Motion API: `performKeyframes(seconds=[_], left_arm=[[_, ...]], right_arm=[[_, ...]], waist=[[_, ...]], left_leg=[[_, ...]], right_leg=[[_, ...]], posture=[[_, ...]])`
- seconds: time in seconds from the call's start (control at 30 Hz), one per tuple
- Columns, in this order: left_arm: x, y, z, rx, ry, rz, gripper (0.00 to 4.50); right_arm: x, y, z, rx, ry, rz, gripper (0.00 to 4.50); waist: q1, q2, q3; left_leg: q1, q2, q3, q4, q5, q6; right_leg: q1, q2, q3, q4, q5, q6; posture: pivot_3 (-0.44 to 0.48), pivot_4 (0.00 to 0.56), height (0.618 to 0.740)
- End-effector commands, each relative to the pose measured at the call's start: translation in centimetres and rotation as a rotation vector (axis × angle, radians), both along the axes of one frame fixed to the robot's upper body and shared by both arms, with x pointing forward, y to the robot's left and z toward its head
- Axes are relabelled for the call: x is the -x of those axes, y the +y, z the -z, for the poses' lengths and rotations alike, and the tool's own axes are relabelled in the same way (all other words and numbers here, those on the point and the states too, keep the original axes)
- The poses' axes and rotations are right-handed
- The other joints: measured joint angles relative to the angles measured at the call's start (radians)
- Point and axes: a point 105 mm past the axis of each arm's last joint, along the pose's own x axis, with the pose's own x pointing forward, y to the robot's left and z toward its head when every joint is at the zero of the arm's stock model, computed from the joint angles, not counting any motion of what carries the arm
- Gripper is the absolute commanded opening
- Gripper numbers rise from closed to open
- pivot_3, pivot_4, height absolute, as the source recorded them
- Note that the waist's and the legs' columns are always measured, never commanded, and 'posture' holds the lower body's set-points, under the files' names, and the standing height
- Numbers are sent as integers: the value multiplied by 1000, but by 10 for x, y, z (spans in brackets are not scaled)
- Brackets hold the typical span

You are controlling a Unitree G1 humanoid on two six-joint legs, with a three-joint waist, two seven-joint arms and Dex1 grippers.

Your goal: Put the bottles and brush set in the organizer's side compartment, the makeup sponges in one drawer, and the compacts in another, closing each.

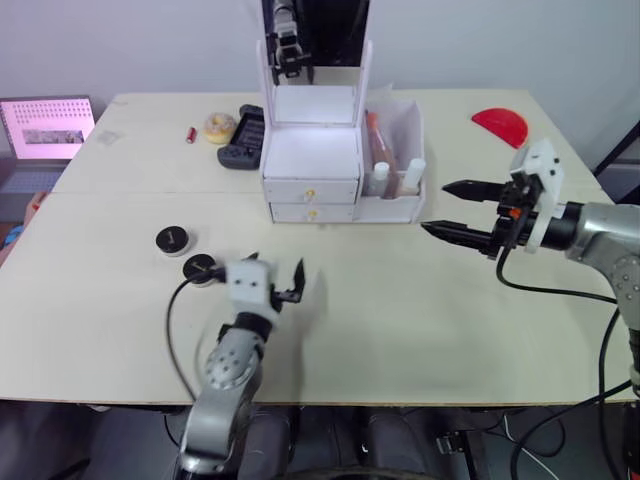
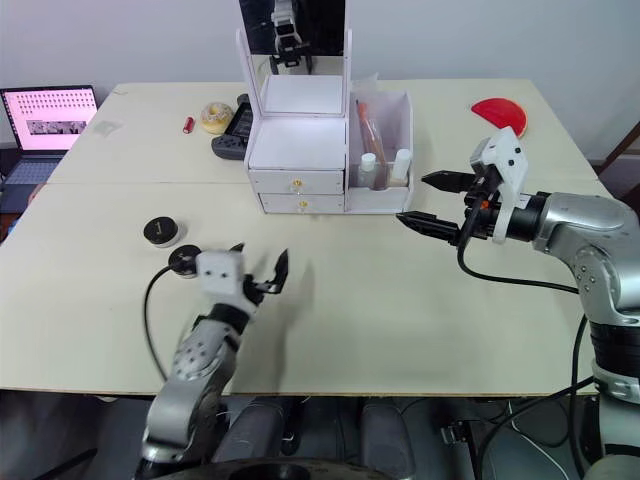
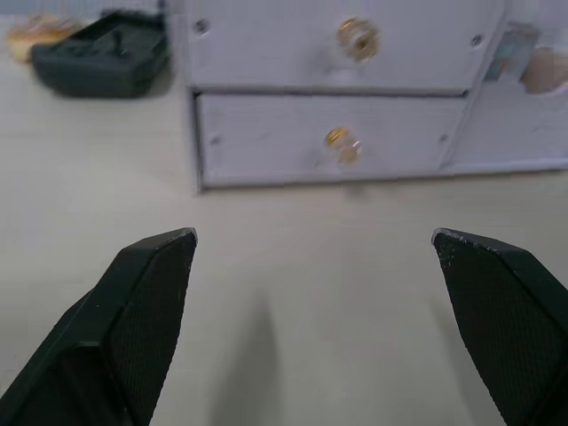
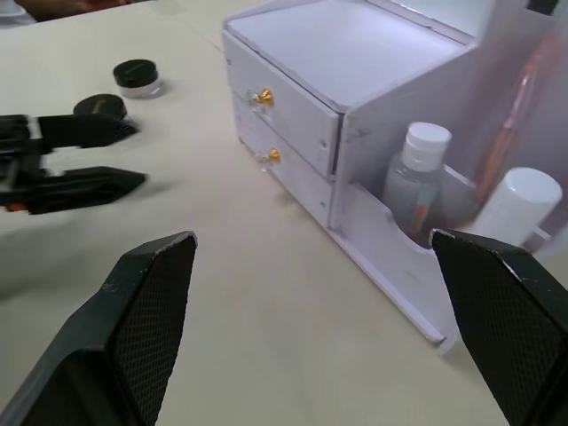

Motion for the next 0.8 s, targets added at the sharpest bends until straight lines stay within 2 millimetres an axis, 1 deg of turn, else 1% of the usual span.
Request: performKeyframes(seconds=[0.03, 0.13, 0.23, 0.37, 0.6, 0.8], left_arm=[[-18, -9, -10, 15, -41, -17, 4474], [-33, -14, -12, 0, -52, -21, 4474], [-40, -15, -12, 7, -54, -27, 4474], [-51, -34, -15, 19, -72, 19, 4474], [-57, -49, -19, 30, -88, 46, 4474], [-63, -51, -16, 33, -76, 33, 4474]], right_arm=[[3, 3, -10, 5, -43, -13, 4500], [5, 3, -9, 8, -44, -10, 4500], [5, 2, -10, 7, -47, -1, 4500], [7, 2, -9, 10, -44, 5, 4500], [8, 1, -8, 9, -40, 10, 4500], [9, -1, -7, 8, -38, 15, 4500]], waist=[[-1, 0, 0], [-1, 0, 0], [-2, 0, 0], [3, 0, 0], [2, 0, 0], [0, 0, 0]], left_leg=[[0, 0, 0, 0, 0, 0], [0, 0, 0, 0, 0, 0], [0, 0, 0, 0, 0, 0], [0, 0, 0, 0, 0, 0], [0, -1, -1, 1, 0, 0], [0, -1, -1, 1, 0, 0]], right_leg=[[-1, 0, 0, 0, 0, 0], [-1, 0, 0, 1, 0, 0], [-1, 0, 0, 1, 0, 1], [-1, 0, 0, 1, 0, 1], [-1, 0, 0, 1, 1, 1], [-1, 0, 0, 1, 1, 2]], posture=[[0, 150, 740], [0, 150, 740], [0, 150, 740], [0, 150, 740], [0, 150, 740], [0, 150, 740]])
